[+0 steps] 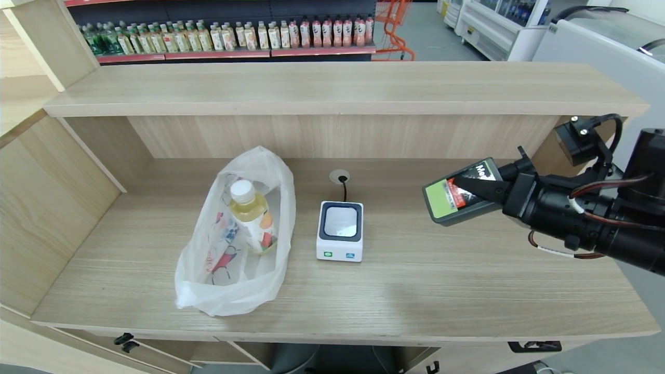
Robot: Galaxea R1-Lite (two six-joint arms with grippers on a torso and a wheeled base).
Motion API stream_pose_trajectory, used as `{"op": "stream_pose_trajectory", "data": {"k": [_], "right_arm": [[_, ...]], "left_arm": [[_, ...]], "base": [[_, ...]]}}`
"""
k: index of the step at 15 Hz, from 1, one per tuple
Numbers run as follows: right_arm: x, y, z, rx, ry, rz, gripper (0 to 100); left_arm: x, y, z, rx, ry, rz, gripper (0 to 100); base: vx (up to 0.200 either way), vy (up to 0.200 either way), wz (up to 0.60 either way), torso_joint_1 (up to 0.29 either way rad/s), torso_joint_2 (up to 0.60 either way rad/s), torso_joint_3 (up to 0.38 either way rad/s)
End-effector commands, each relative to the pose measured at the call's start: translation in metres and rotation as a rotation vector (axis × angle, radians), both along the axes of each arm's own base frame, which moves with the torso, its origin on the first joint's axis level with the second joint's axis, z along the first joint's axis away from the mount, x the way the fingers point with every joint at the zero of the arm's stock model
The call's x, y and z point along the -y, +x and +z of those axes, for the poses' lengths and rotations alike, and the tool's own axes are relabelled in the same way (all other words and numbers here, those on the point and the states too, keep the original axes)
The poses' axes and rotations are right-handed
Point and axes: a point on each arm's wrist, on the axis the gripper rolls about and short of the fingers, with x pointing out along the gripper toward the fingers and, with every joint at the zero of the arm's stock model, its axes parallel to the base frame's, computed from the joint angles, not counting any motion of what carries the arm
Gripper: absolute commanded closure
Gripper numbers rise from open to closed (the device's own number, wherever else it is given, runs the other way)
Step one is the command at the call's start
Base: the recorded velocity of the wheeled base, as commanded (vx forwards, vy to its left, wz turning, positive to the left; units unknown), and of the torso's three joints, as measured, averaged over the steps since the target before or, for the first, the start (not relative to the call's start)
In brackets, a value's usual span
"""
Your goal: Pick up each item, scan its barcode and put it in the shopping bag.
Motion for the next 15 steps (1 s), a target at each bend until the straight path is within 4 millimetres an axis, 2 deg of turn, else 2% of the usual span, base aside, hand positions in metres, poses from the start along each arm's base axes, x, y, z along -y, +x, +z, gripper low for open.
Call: {"op": "stream_pose_trajectory", "data": {"k": [1, 6, 9, 11, 15], "right_arm": [[-0.001, 0.002, -0.002, -0.007, -0.002, 0.002, 100], [-0.008, 0.024, -0.018, -0.049, -0.043, -0.037, 100], [-0.015, 0.049, -0.026, -0.035, -0.103, -0.066, 100], [-0.022, 0.067, -0.039, -0.04, -0.151, -0.057, 100], [-0.032, 0.089, -0.059, -0.057, -0.201, -0.045, 100]], "left_arm": [[0.0, 0.0, 0.0, 0.0, 0.0, 0.001, 0], [0.0, 0.0, 0.0, 0.0, 0.0, 0.001, 0], [0.0, 0.0, 0.0, 0.0, 0.0, 0.001, 0], [0.0, 0.0, 0.0, 0.0, 0.0, 0.001, 0], [0.0, 0.0, 0.0, 0.0, 0.0, 0.001, 0]], "base": [[0.0, 0.2, 0.0, 0.022, 0.01, -0.007], [0.0, 0.2, 0.0, -0.001, 0.0, 0.001], [0.0, 0.0, 0.0, 0.0, 0.0, 0.0], [0.0, 0.0, 0.0, 0.0, 0.0, 0.0], [0.0, 0.0, 0.0, 0.0, 0.0, 0.0]]}}
